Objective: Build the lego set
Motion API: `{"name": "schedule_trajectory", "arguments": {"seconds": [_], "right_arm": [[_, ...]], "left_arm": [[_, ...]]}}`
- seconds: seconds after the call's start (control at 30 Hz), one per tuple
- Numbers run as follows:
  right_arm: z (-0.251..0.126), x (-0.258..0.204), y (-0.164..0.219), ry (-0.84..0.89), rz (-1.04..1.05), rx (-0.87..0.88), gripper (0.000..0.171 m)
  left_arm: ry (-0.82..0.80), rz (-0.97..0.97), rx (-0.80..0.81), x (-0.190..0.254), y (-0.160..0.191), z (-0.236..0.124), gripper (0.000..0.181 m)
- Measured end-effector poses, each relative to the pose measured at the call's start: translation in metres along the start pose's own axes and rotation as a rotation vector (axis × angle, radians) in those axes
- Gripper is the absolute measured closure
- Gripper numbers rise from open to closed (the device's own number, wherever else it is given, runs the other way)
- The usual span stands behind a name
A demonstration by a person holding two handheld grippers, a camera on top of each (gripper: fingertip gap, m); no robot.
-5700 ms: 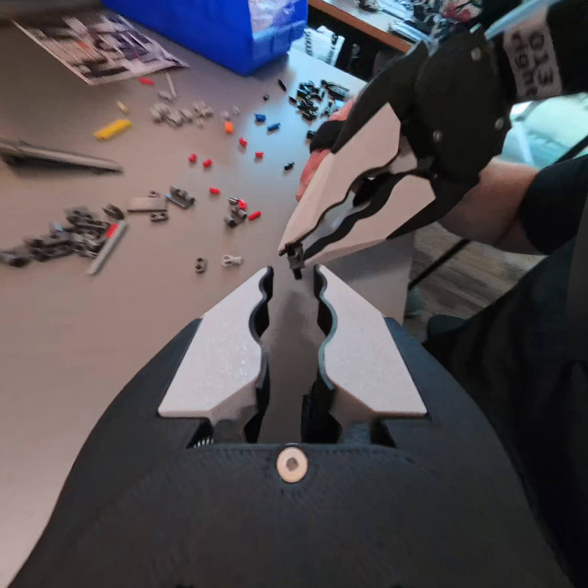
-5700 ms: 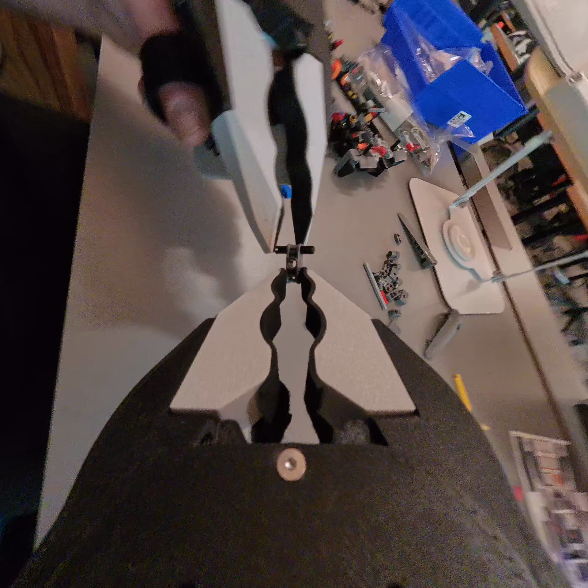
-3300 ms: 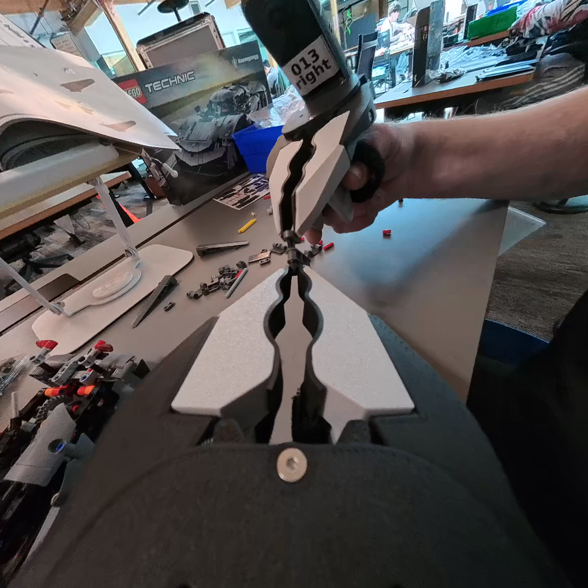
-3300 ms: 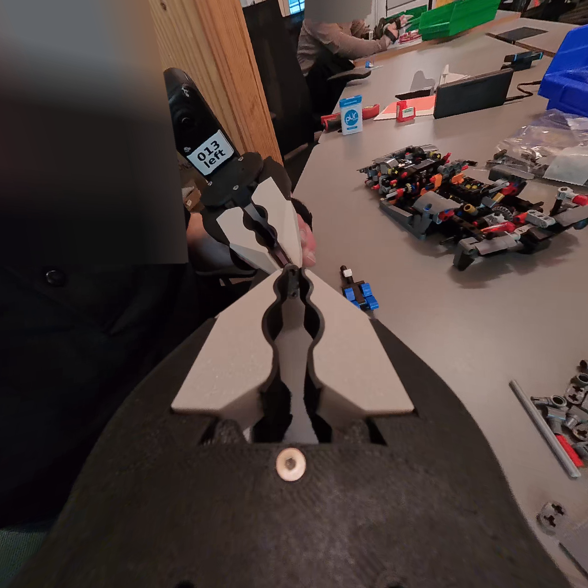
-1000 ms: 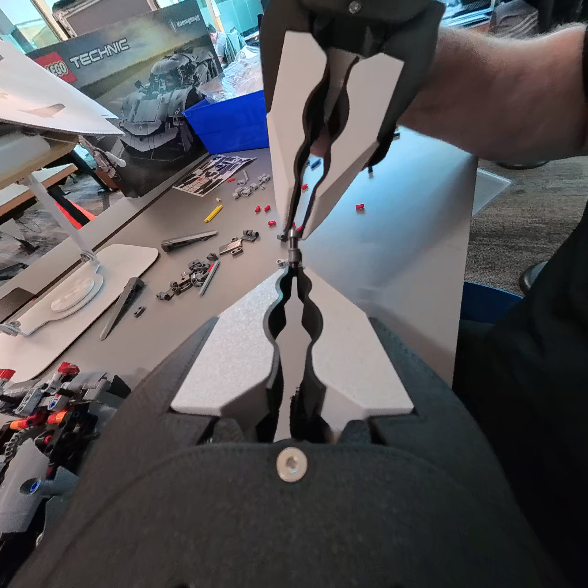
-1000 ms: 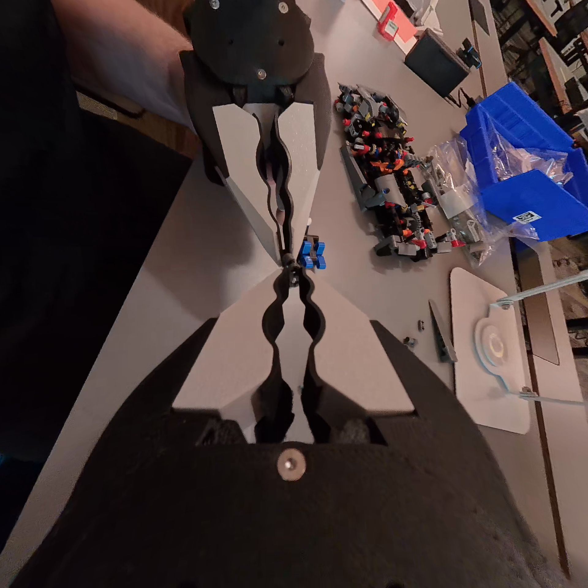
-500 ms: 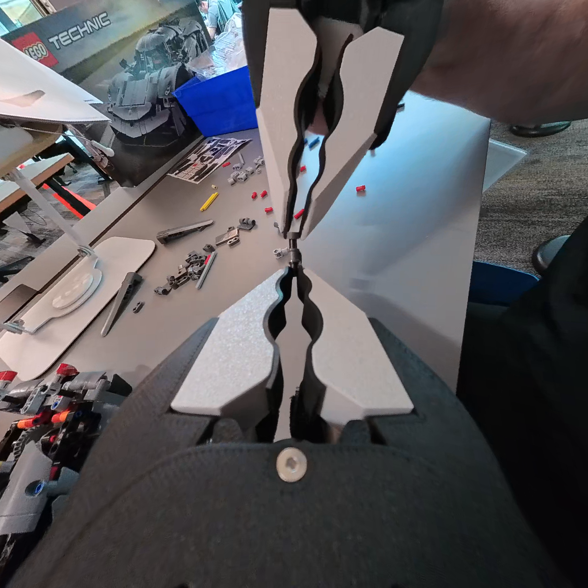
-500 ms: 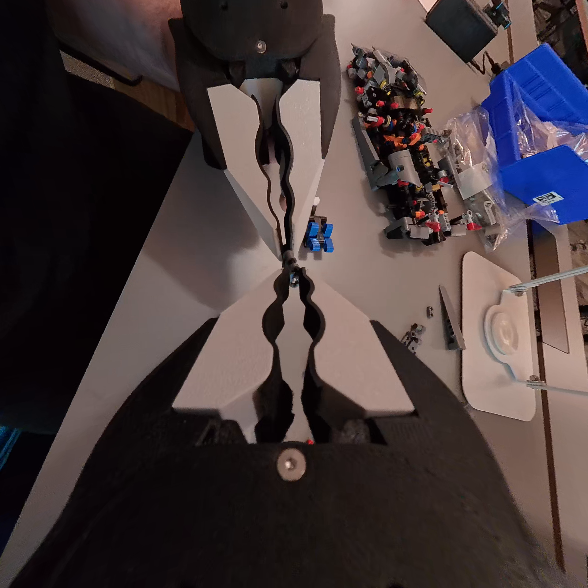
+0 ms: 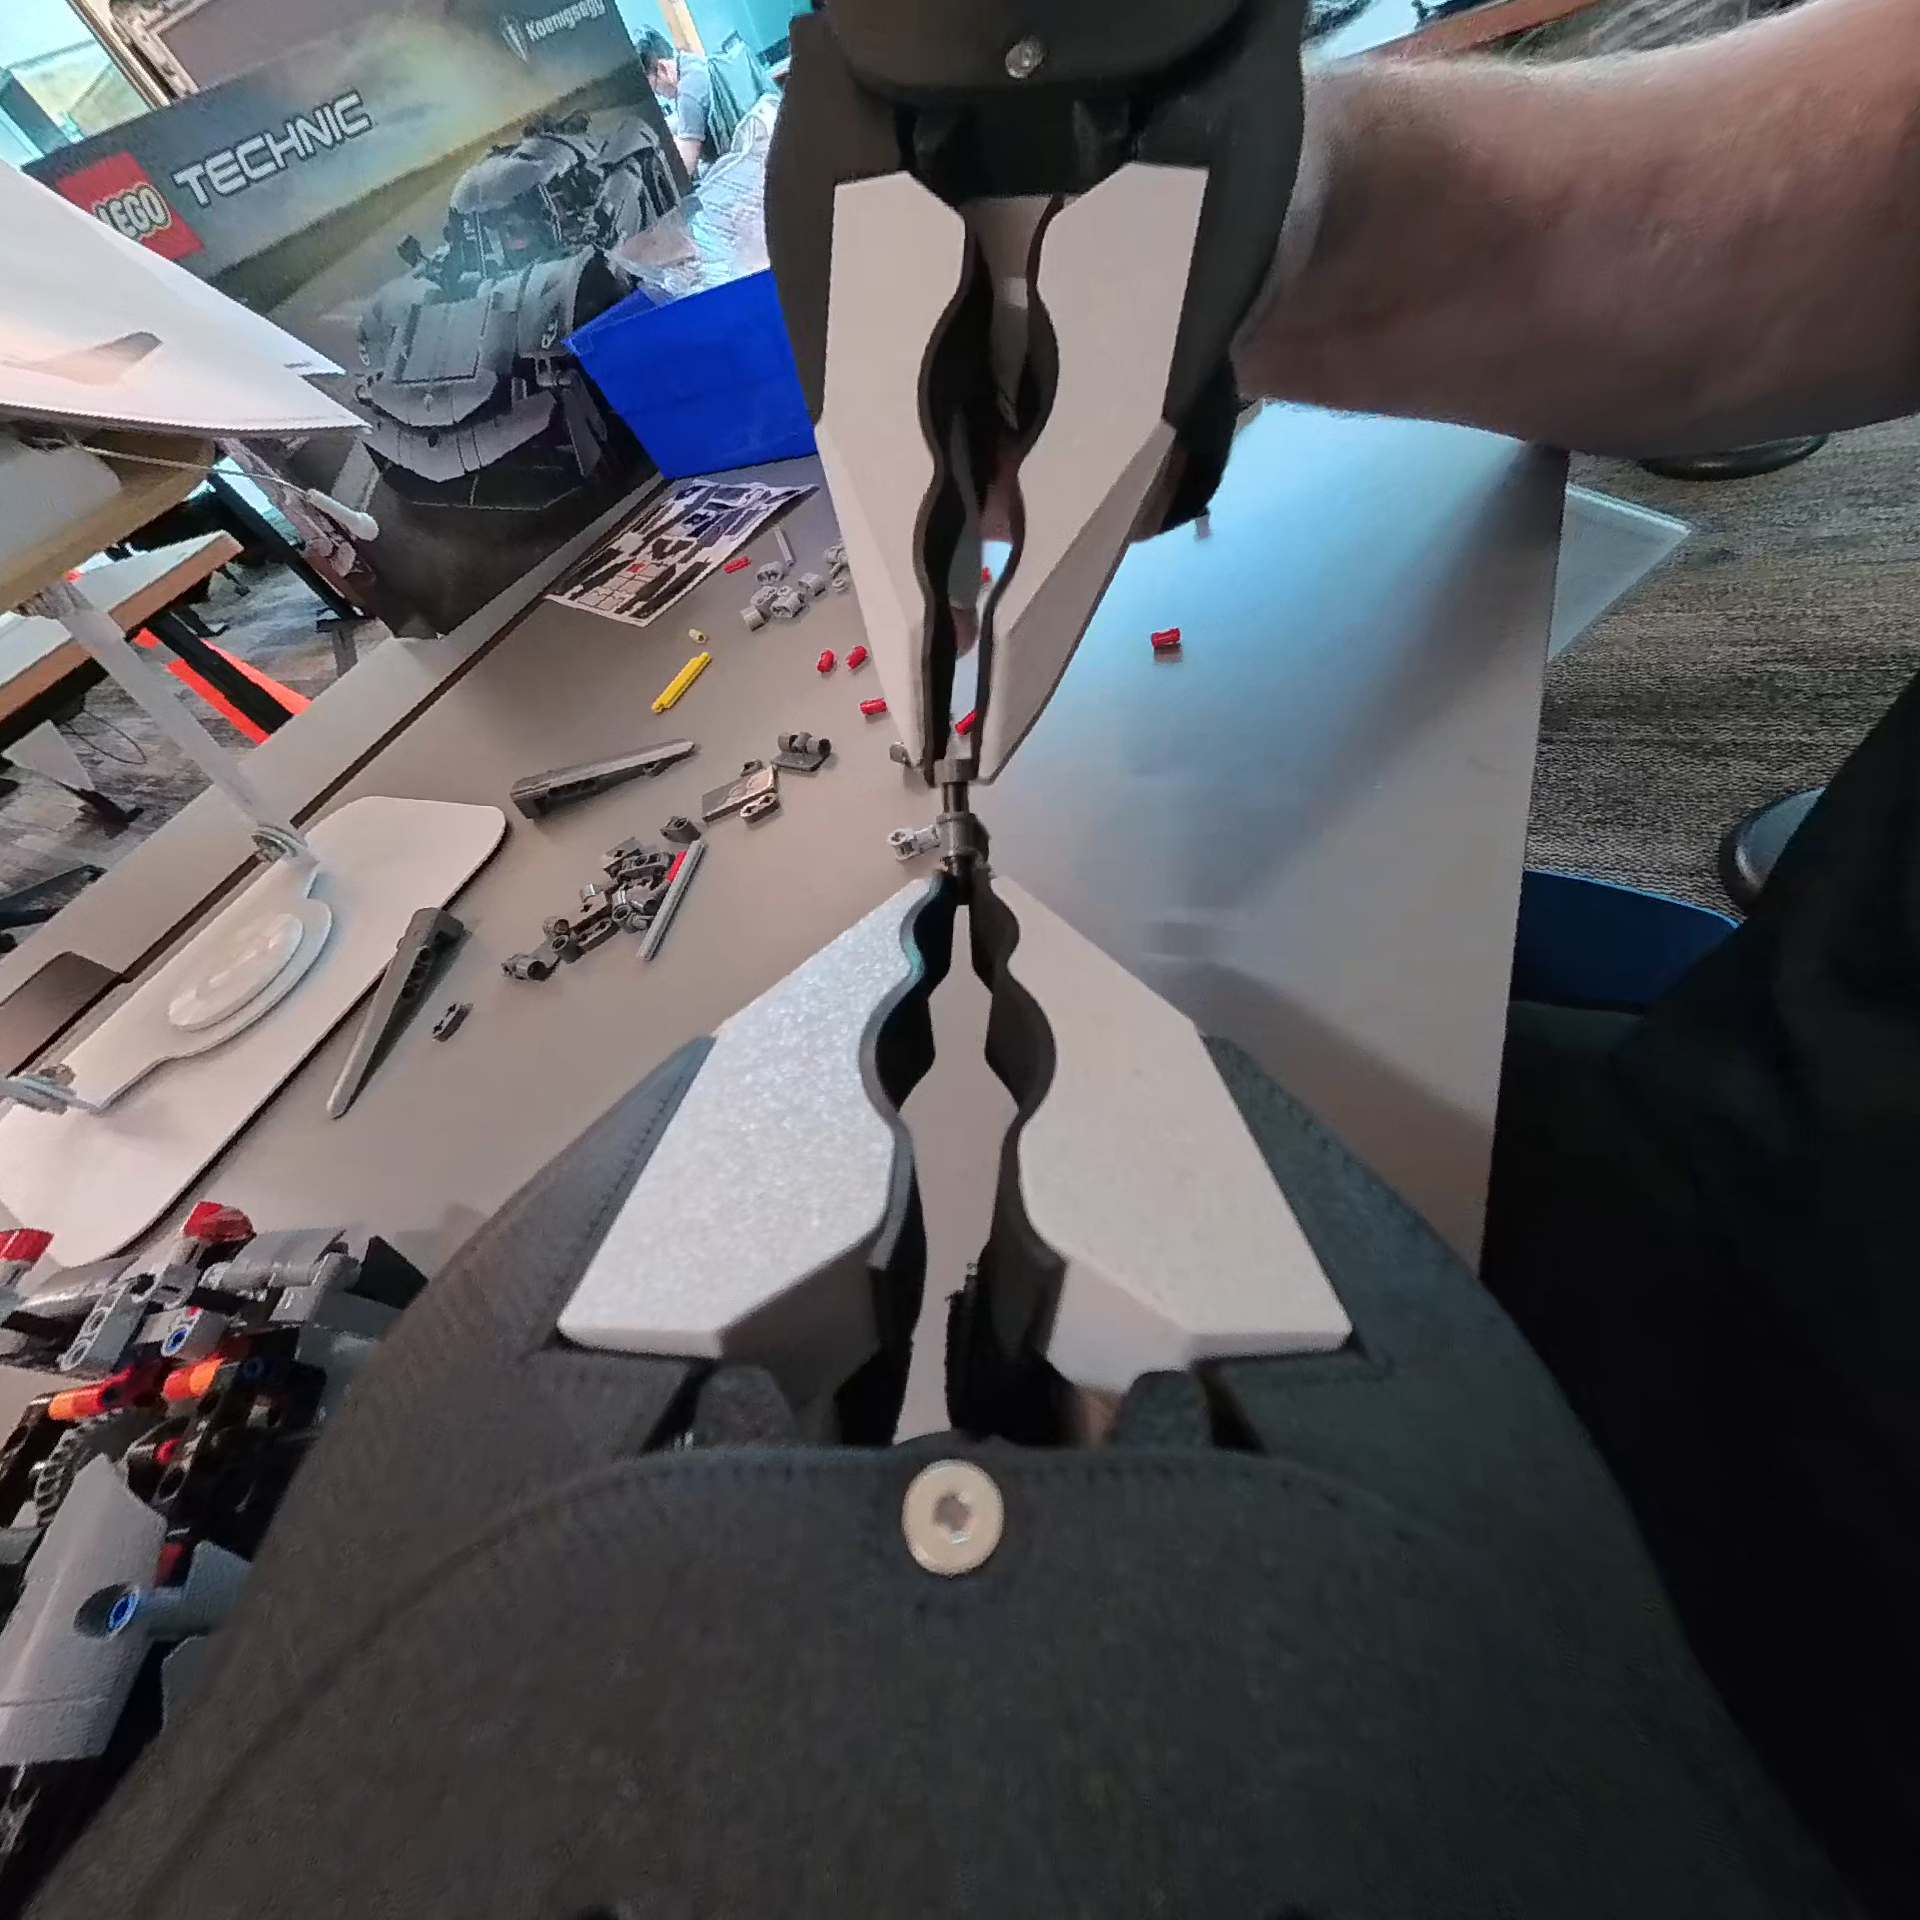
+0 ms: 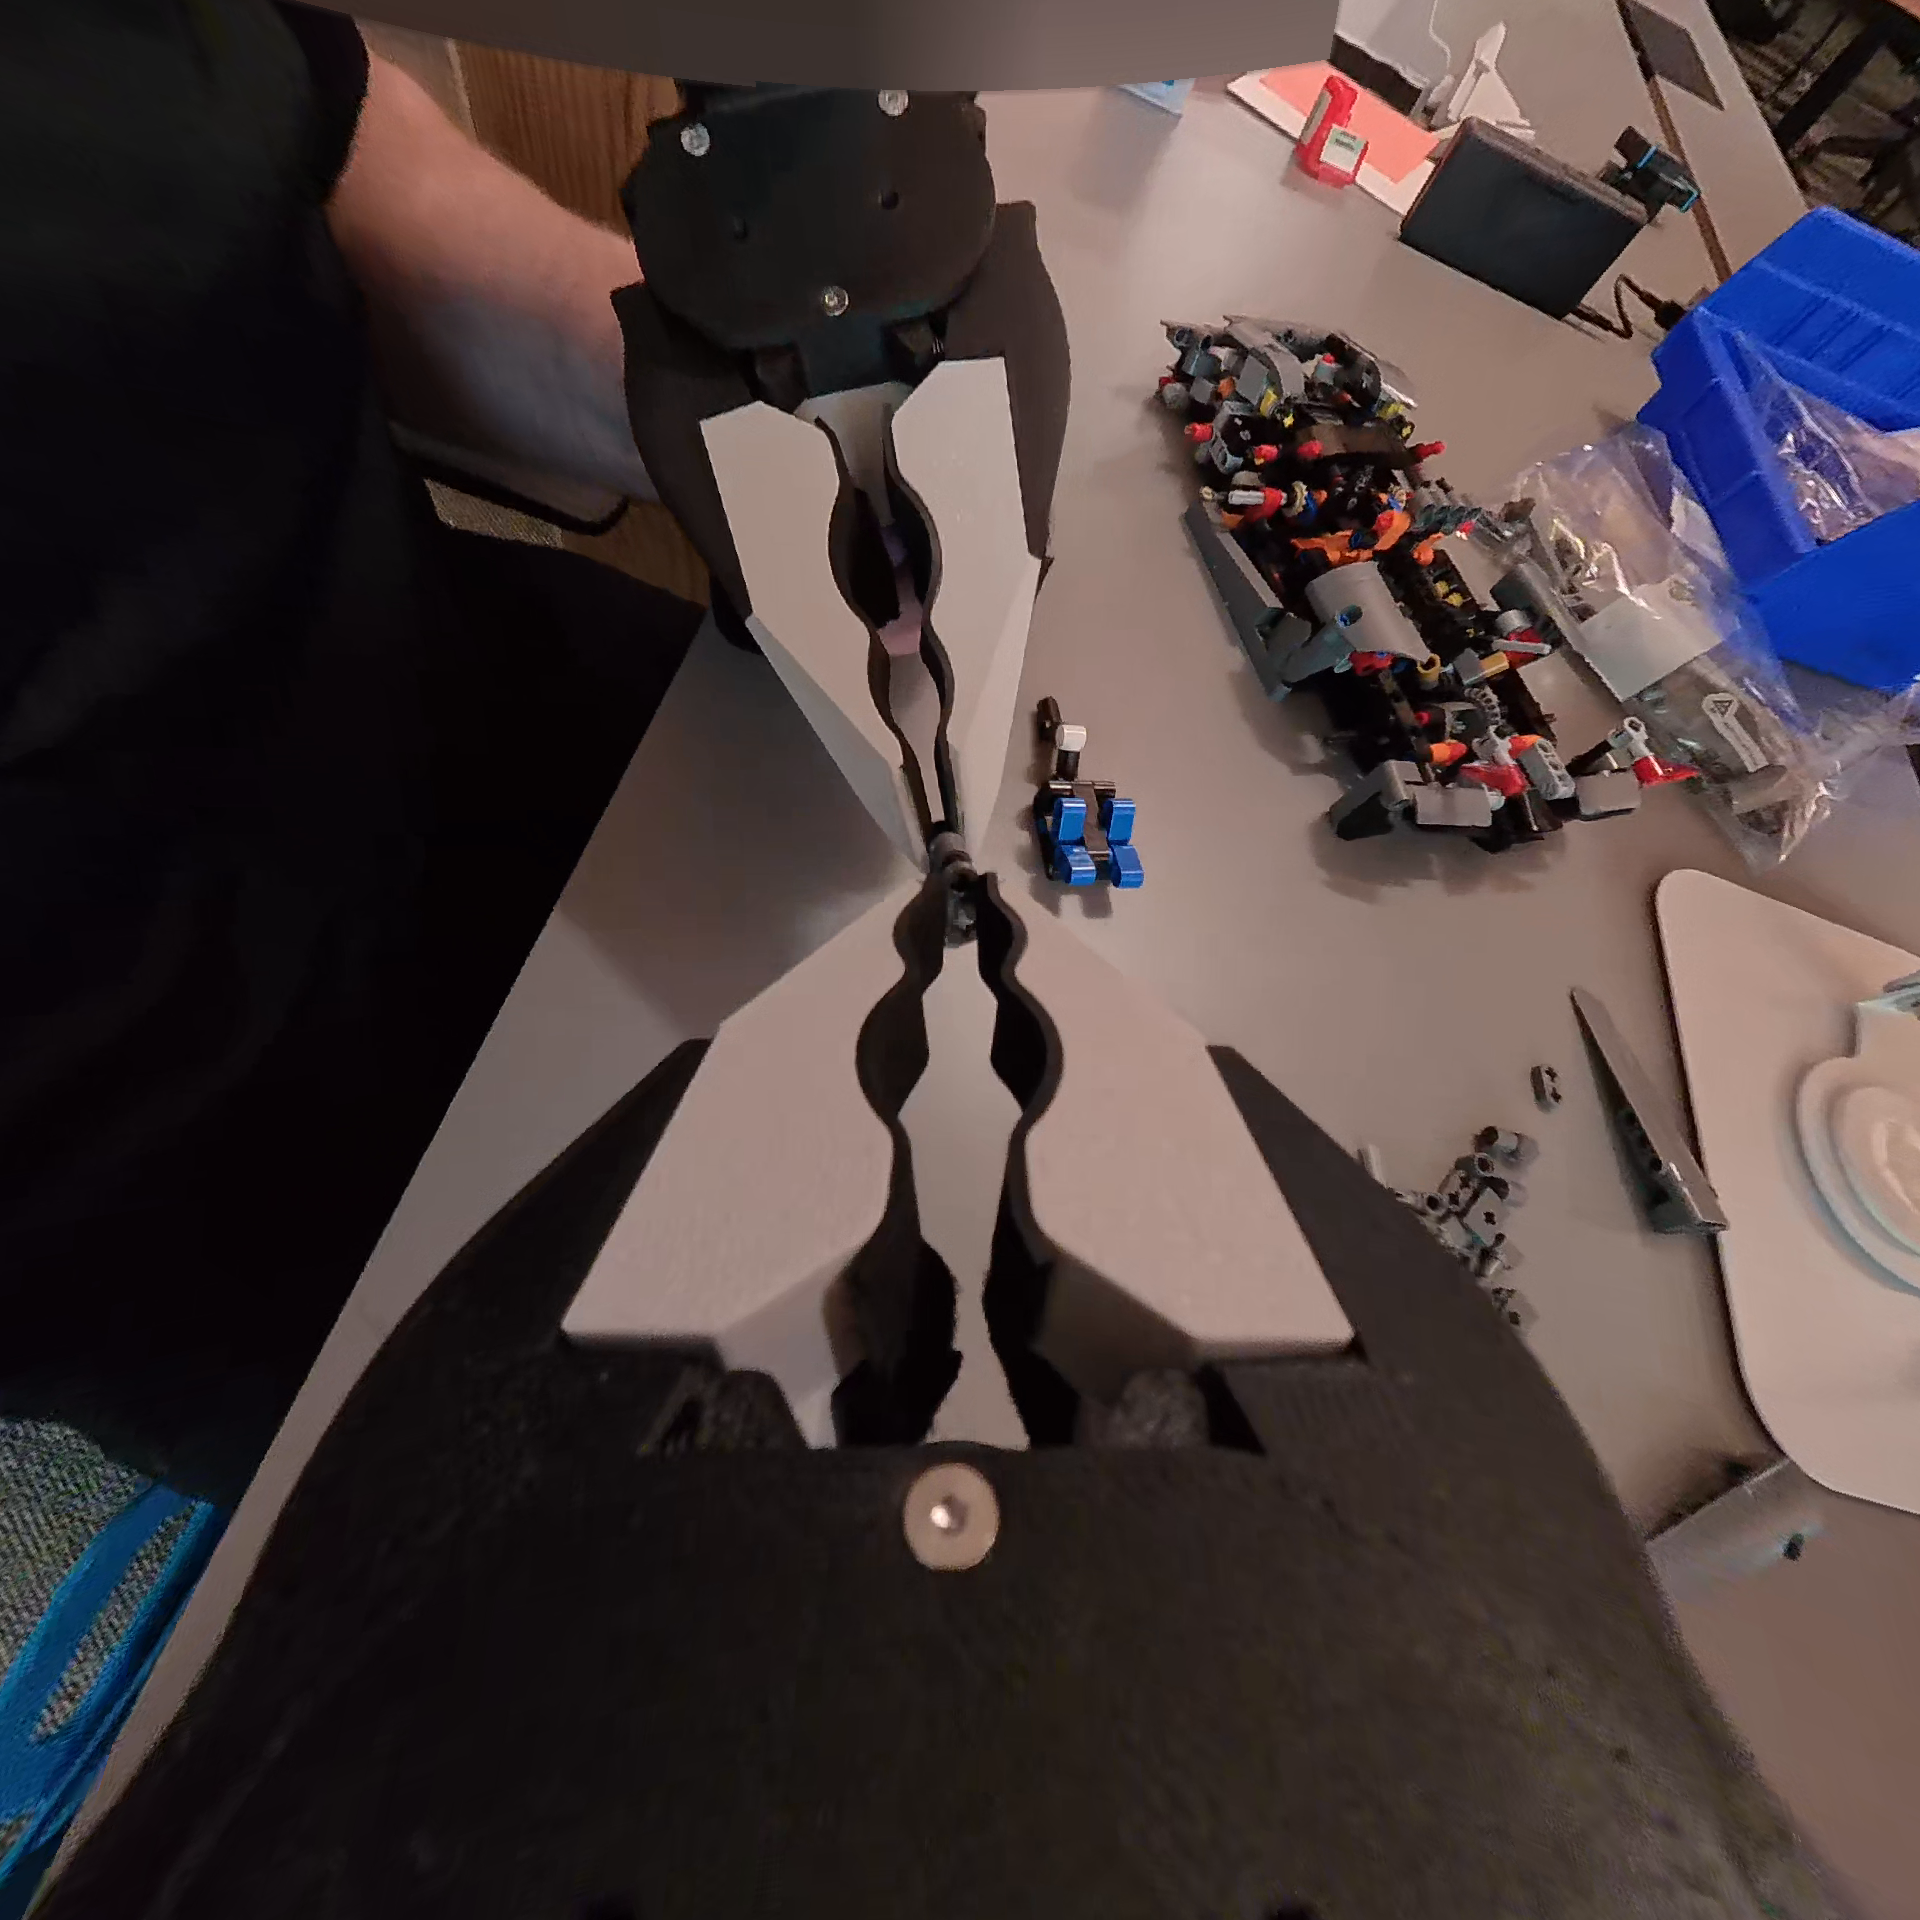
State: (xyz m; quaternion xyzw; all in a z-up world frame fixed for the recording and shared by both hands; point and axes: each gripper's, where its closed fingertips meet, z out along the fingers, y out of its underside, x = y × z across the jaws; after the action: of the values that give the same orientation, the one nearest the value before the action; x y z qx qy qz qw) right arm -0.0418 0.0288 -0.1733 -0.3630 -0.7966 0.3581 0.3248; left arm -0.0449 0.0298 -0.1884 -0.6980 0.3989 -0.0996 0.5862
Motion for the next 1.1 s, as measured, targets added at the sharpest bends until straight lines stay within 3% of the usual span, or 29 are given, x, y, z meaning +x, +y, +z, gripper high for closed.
{"name": "schedule_trajectory", "arguments": {"seconds": [0.73,0.77,0.9,1.1], "right_arm": [[0.003,0.003,0.004,0.013,0.025,0.011,0.167],[0.001,0.007,0.0,0.043,0.022,0.024,0.166],[-0.012,0.019,-0.013,0.201,-0.026,0.007,0.128],[-0.012,0.022,-0.017,0.518,-0.245,-0.179,0.128]], "left_arm": [[-0.011,0.007,-0.014,-0.001,0.002,0.002,0.181],[-0.018,-0.021,-0.003,-0.005,0.0,0.002,0.18],[-0.046,-0.196,0.08,-0.019,-0.012,0.0,0.18],[0.039,-0.5,0.233,-0.026,-0.033,-0.002,0.181]]}}
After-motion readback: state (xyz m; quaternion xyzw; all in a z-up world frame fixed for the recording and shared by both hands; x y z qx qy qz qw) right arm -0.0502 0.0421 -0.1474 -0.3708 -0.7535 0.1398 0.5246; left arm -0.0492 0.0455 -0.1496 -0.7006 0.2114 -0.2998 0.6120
